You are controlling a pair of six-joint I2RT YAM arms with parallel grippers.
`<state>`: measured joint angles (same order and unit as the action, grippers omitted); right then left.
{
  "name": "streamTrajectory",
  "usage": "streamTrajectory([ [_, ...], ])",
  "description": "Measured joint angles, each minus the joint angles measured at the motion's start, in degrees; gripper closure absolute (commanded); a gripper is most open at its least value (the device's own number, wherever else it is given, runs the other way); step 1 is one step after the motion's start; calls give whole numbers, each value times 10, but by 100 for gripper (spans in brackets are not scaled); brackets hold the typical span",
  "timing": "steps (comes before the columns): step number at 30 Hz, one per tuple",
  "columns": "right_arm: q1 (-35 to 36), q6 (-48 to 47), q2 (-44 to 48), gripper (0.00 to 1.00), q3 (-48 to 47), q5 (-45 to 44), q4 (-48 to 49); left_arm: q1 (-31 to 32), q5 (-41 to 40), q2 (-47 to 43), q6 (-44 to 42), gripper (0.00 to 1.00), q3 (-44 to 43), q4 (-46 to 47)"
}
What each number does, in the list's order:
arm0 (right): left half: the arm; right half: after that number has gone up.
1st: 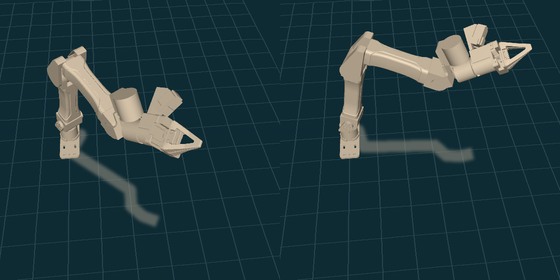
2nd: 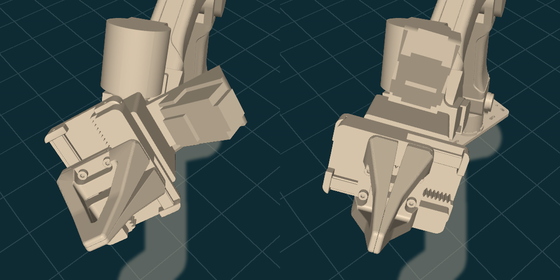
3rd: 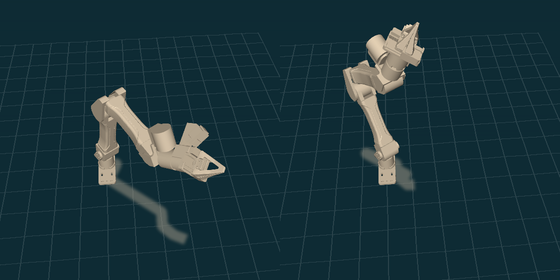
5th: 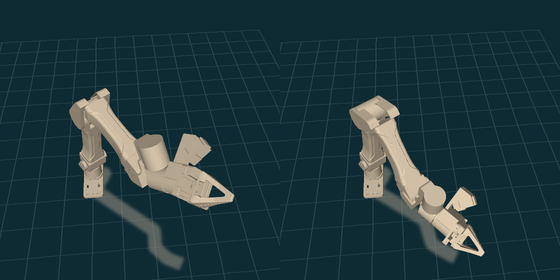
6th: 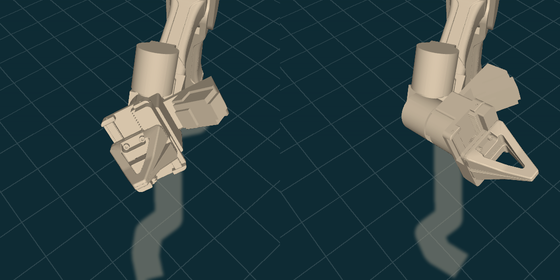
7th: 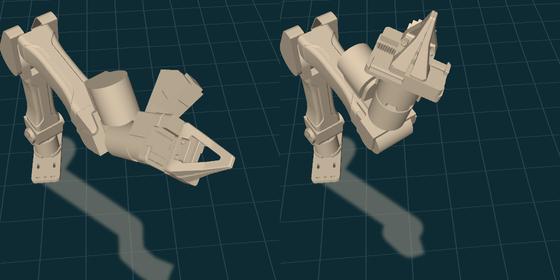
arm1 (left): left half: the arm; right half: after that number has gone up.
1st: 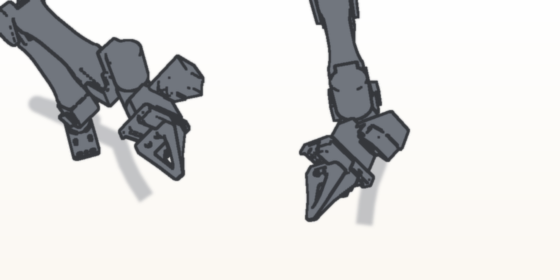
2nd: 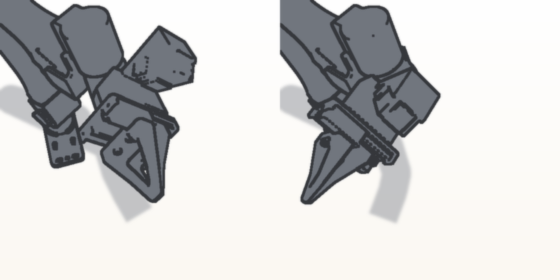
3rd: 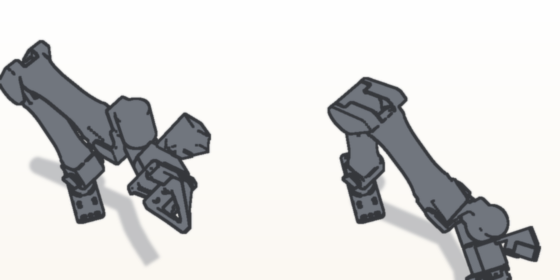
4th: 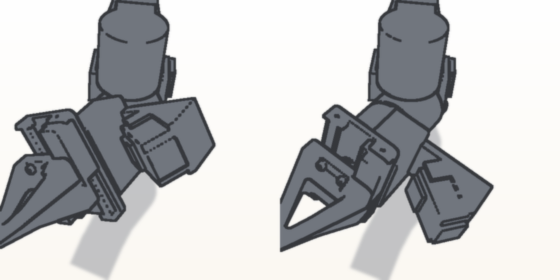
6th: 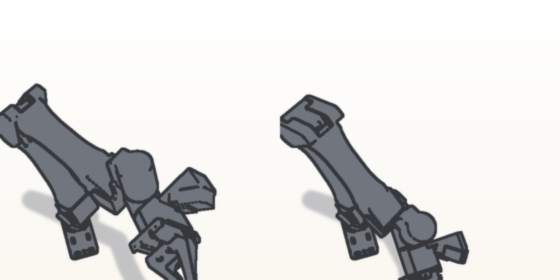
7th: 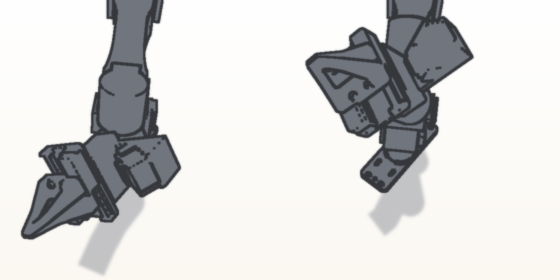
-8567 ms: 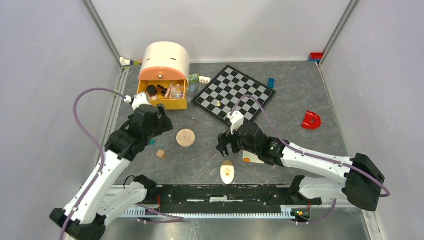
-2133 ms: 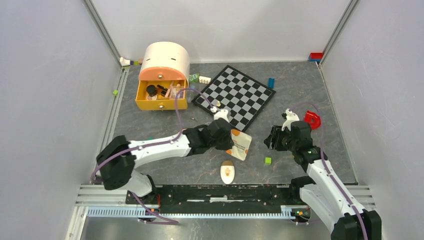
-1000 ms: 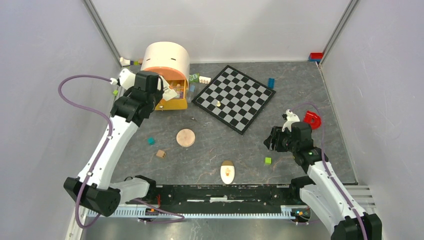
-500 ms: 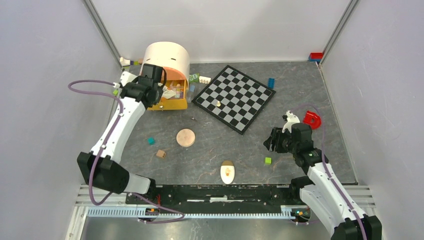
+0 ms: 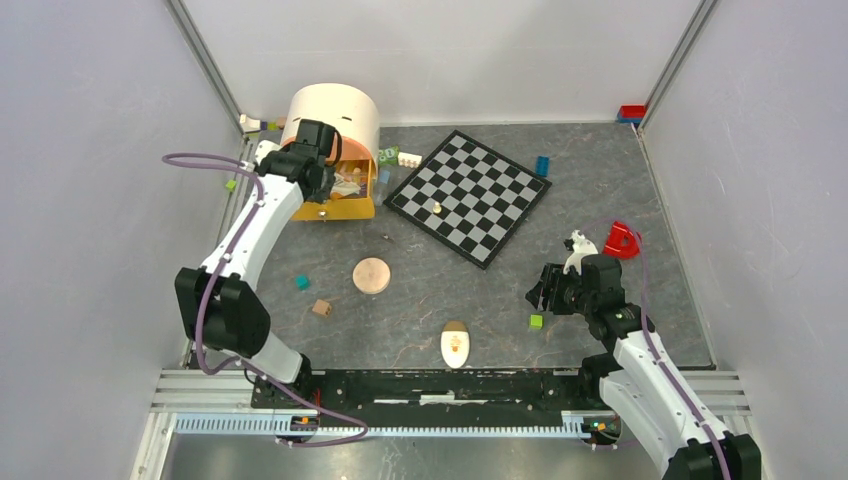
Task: Organize the makeup
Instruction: Place the makeup in the drawer.
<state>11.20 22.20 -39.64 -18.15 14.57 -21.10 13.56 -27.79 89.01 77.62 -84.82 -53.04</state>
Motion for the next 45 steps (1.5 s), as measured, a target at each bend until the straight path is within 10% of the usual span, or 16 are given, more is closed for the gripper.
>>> streamTrajectory([
  [5,0,0,3,40,0,0,0,-7,10,17,4,85,-5,13],
  [14,0,0,8,39,0,0,-4,-19,36,42,-6,50,-26,57],
  [27,0,-5,8,39,-1,-1,-9,-30,59,25,-71,43,-26,79],
  [45,0,-20,1,38,-35,39,15,-30,202,-268,-391,27,136,185],
])
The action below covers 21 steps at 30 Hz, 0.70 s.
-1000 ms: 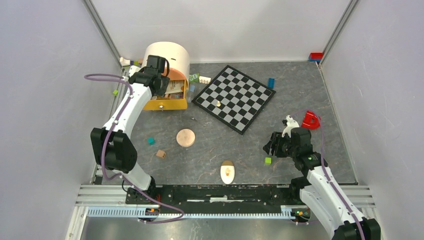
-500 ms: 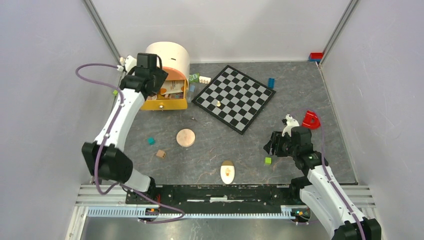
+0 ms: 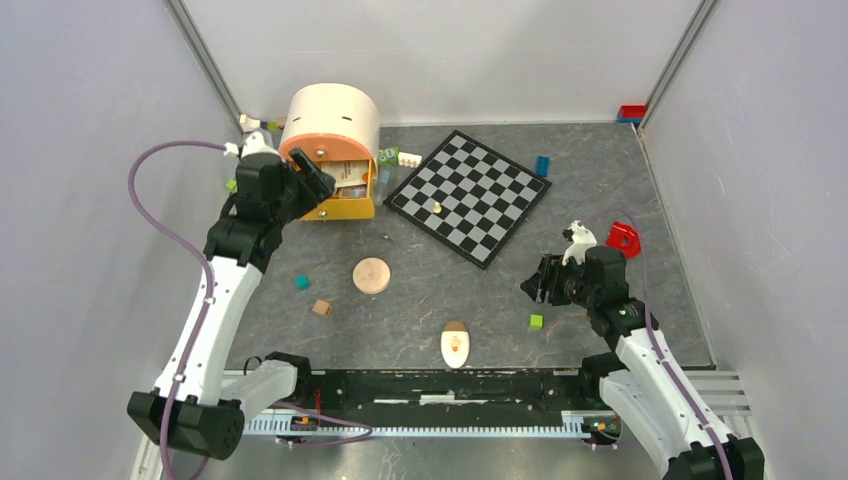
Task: Organize the makeup
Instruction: Place the makeup in the drawer, then close the drawer in the storage box.
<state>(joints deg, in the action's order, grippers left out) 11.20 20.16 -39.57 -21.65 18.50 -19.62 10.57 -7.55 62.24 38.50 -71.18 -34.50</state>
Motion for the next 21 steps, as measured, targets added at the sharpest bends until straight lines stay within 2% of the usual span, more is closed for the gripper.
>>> streamTrajectory([
  [5,0,2,0,38,0,16,11,0,1,-58,-33,31,108,-21],
  [9,0,4,0,38,0,23,14,0,-2,-58,-37,37,152,-33],
  [18,0,3,12,37,0,26,14,-26,-23,90,-54,39,142,-5],
  [21,0,1,14,37,0,27,11,-38,-26,109,-63,41,142,12],
])
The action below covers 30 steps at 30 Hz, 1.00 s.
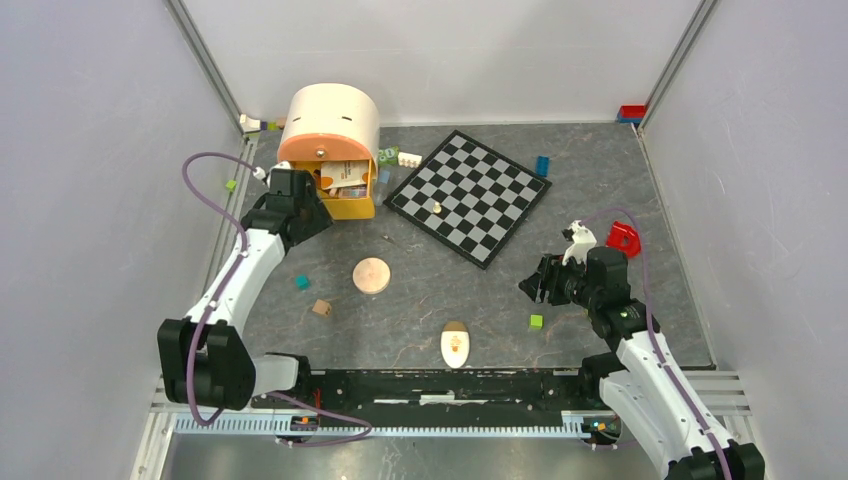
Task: Organize the makeup
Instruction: Close the drawer in the storage box.
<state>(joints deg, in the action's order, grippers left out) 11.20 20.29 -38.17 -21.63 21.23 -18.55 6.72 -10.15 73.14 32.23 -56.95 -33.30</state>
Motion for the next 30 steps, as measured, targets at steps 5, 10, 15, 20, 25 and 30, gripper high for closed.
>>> streamTrajectory([
  [5,0,-2,-1,37,0,3,0,-17,5,0,-20,50,0,52],
  [10,0,-2,-7,37,1,8,0,-35,33,0,-30,53,7,98],
  [15,0,-3,-10,37,1,9,0,-42,59,8,-30,54,16,112],
  [20,0,-6,-10,37,1,9,0,-43,84,27,-30,54,16,136],
  [25,0,-7,-9,37,1,10,0,-44,115,42,-31,54,13,158],
  [30,0,-7,-9,37,1,10,0,-44,141,69,-30,53,-6,175],
])
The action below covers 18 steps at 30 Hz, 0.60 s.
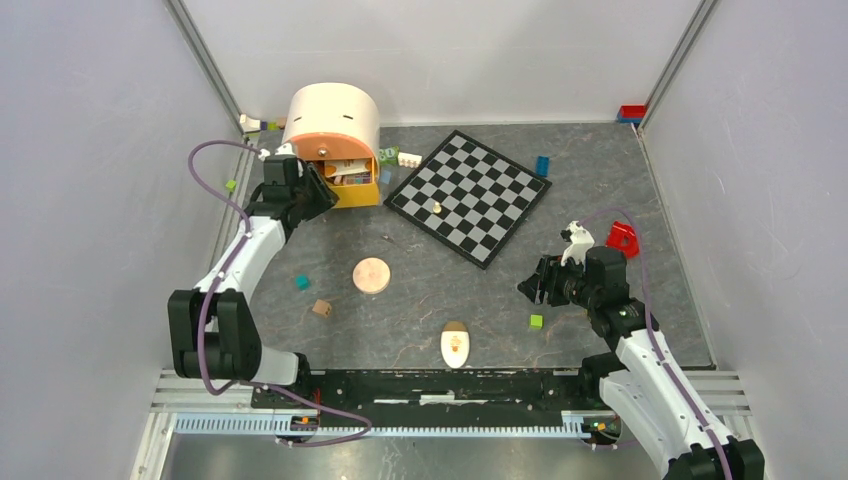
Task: Organize the makeup
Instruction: Close the drawer in the storage box.
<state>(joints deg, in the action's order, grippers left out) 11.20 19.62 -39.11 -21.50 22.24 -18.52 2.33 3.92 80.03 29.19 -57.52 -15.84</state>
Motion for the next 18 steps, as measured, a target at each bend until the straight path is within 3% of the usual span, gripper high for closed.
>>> streamTrajectory([
  [10,0,-5,-5,37,0,0,0,0,16,38,0,43,-26,28],
  [18,0,-9,-6,36,0,-1,0,0,6,57,0,51,-28,79],
])
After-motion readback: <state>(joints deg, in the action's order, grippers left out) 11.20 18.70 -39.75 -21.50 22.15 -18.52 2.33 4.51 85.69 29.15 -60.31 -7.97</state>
